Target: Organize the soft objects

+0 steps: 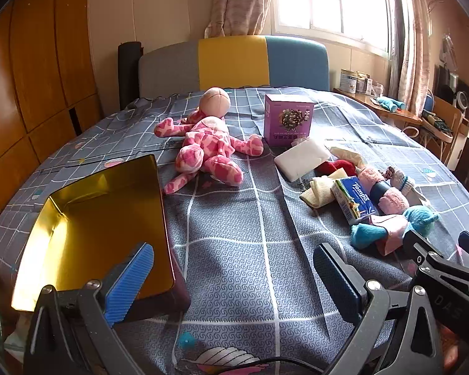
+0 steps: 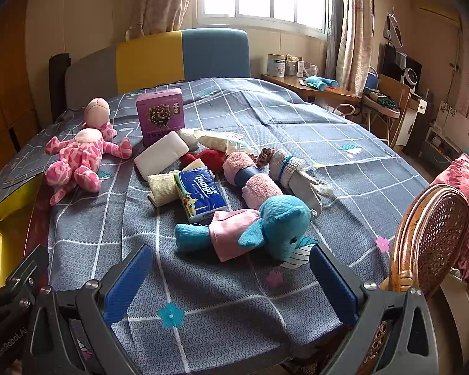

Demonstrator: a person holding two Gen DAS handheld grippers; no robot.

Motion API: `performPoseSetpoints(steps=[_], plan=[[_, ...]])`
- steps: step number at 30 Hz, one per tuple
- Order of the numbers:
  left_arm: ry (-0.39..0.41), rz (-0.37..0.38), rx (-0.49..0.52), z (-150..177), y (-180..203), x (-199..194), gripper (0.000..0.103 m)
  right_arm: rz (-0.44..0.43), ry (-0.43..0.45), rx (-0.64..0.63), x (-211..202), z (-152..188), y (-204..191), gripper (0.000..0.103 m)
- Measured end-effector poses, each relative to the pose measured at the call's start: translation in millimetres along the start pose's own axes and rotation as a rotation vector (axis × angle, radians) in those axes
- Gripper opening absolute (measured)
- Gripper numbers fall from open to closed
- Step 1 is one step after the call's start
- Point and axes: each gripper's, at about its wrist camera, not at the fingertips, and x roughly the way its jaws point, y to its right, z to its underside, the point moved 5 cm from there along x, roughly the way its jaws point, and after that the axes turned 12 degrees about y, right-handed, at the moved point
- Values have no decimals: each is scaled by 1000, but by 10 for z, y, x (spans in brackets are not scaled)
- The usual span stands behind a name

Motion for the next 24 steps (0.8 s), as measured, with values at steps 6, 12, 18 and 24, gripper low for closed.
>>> performPoseSetpoints(steps=[6,12,18,24], plan=[[-1,-3,3,-4,-3,-7,103,0,-5,2,11,5,8,103],[-1,-4,1,-1,-11,-11,103,-4,-7,1,16,1,-2,103],[-6,-8,-4,-7,-35,-5,103,-9,-8,0,19,-10,-20,103],[-11,-10,-6,6,-35,17,103,-10,-13,1,28,-3,-21,103]])
